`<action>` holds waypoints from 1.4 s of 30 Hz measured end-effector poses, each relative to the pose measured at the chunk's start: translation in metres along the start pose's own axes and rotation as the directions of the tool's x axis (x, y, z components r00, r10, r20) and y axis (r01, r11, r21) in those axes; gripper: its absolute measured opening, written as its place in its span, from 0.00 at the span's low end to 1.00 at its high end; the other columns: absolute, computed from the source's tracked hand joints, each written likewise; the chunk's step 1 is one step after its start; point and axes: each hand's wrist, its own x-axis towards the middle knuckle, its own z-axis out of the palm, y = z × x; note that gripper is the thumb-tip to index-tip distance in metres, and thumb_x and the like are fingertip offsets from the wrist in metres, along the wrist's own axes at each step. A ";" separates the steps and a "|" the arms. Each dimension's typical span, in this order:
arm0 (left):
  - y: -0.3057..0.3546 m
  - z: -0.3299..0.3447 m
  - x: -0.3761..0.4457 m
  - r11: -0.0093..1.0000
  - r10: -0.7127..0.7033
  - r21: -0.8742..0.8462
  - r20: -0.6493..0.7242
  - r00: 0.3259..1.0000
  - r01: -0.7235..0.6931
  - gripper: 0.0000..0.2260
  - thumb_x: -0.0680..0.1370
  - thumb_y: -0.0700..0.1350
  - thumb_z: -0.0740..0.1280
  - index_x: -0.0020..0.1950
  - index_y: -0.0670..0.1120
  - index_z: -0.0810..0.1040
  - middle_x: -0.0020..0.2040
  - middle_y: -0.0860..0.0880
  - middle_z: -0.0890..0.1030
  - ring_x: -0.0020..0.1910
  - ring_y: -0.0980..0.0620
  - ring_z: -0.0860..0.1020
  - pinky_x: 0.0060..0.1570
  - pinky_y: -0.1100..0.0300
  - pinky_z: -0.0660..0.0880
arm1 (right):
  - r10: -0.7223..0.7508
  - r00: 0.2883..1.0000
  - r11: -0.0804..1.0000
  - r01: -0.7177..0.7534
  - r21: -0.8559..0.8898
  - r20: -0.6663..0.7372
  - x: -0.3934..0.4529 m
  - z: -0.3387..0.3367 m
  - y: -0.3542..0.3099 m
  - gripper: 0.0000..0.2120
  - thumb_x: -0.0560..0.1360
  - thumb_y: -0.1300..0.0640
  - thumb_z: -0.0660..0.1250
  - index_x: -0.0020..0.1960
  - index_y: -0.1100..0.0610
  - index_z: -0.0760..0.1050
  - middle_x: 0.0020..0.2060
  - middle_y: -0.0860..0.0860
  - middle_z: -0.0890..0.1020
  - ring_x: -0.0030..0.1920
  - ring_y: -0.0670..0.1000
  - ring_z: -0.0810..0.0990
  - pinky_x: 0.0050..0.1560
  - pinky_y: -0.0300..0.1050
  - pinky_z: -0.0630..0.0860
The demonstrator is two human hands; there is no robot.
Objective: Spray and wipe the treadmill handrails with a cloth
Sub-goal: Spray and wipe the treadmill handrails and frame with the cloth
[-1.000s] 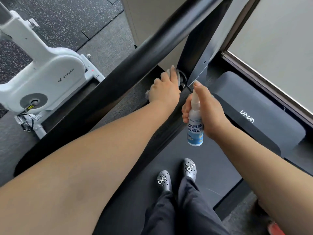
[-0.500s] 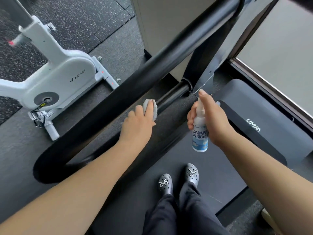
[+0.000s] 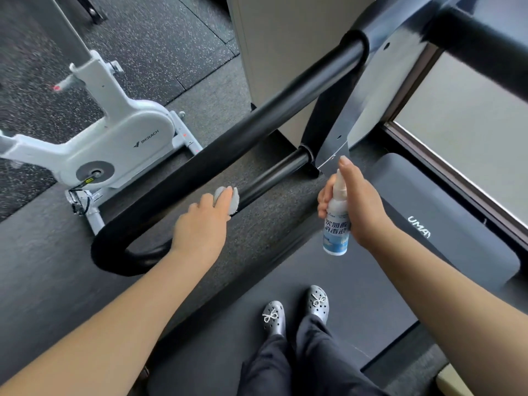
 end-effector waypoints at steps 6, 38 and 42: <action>0.045 -0.032 -0.023 0.906 -0.069 -0.418 -0.001 0.998 0.062 0.18 0.80 0.49 0.59 0.67 0.46 0.61 0.53 0.45 0.77 0.44 0.46 0.76 0.38 0.53 0.69 | -0.065 0.998 0.998 0.065 0.004 0.017 -0.034 -0.017 -0.013 0.29 0.75 0.37 0.55 0.25 0.57 0.70 0.26 0.55 0.76 0.27 0.54 0.75 0.38 0.46 0.74; 0.069 -0.056 -0.184 0.463 0.696 -0.676 -0.124 0.708 -0.573 0.21 0.72 0.44 0.68 0.62 0.59 0.69 0.55 0.50 0.70 0.48 0.59 0.73 0.41 0.79 0.66 | -0.331 0.834 0.937 0.234 -0.260 -0.442 -0.304 0.027 0.108 0.15 0.66 0.56 0.76 0.48 0.44 0.75 0.51 0.53 0.84 0.55 0.58 0.82 0.59 0.60 0.77; 0.076 -0.052 -0.216 0.448 0.705 -0.658 -0.156 0.692 -0.605 0.18 0.72 0.45 0.69 0.59 0.60 0.73 0.53 0.52 0.73 0.48 0.60 0.74 0.44 0.77 0.66 | -0.345 0.814 0.932 0.239 -0.273 -0.467 -0.340 0.024 0.128 0.14 0.63 0.52 0.76 0.44 0.40 0.76 0.49 0.53 0.84 0.53 0.58 0.81 0.58 0.61 0.77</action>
